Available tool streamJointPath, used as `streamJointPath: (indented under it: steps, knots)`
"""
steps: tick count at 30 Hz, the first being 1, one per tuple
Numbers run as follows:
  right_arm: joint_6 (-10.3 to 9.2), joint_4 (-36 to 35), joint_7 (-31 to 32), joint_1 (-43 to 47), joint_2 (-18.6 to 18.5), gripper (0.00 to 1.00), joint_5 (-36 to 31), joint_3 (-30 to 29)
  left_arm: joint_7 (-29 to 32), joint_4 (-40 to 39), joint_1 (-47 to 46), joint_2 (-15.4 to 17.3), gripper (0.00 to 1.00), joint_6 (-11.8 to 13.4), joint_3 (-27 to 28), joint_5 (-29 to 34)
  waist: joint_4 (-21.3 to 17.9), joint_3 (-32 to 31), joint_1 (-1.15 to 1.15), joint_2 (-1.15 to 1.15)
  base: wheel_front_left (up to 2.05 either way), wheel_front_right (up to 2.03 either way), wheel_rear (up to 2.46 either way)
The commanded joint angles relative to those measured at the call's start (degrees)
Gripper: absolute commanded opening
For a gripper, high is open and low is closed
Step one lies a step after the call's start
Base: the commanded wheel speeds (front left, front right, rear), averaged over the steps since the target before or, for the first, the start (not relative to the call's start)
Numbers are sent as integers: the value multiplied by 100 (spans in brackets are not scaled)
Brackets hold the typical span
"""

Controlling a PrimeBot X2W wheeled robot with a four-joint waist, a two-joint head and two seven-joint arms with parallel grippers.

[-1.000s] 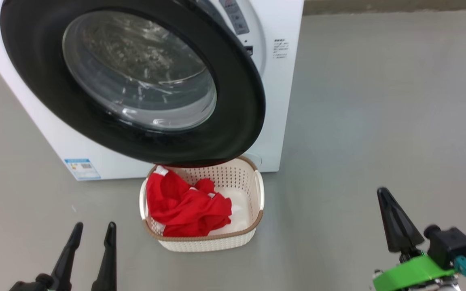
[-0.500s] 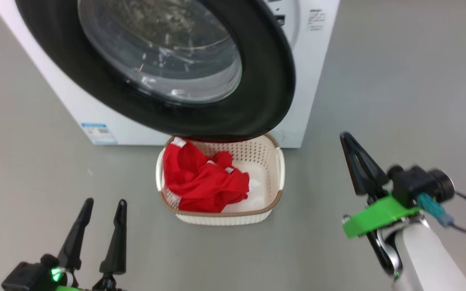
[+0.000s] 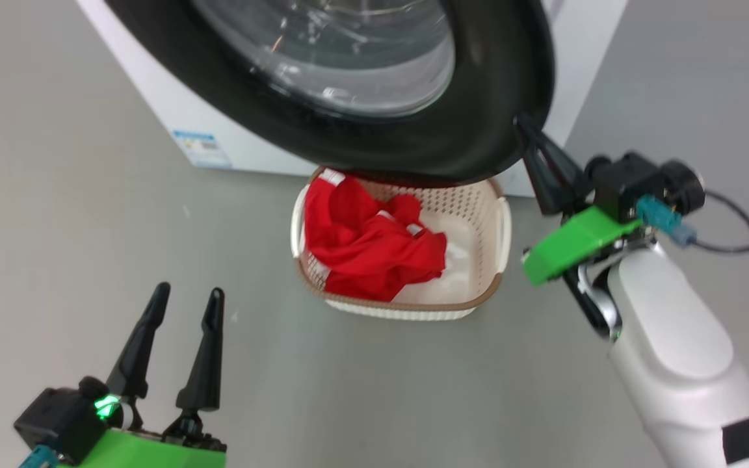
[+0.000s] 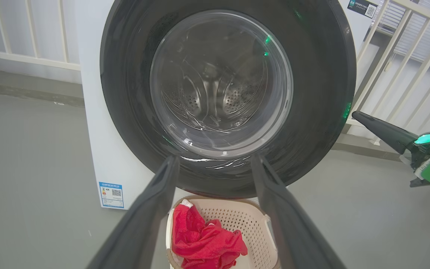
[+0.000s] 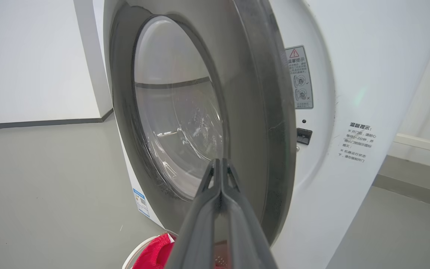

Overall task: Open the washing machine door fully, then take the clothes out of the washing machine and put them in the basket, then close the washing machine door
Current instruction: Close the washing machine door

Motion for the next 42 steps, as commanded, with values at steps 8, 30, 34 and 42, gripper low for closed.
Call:
streamJointPath:
  steps: [8, 30, 34, 42]
  knots:
    - [26, 195, -37, -747, 59, 0, -199, -148, -45, -76, -359, 107, 100, -31, 39, -89, 442, 555, 0, 0, 0, 0, 0]
    - [26, 1077, -37, -2589, 59, 0, -1075, -899, -45, 50, -757, 70, 100, -32, 25, -102, 575, 1154, 0, 0, 0, 0, 0]
    - [26, 1354, -37, -3041, 59, 0, -1238, -960, -45, 56, -837, 8, 100, -32, 64, -96, 574, 1295, 0, 0, 0, 0, 0]
    - [26, 1798, -37, -3585, 59, 0, -1627, -1260, -45, 103, -981, -42, 100, -32, 23, -180, 592, 1464, 0, 0, 0, 0, 0]
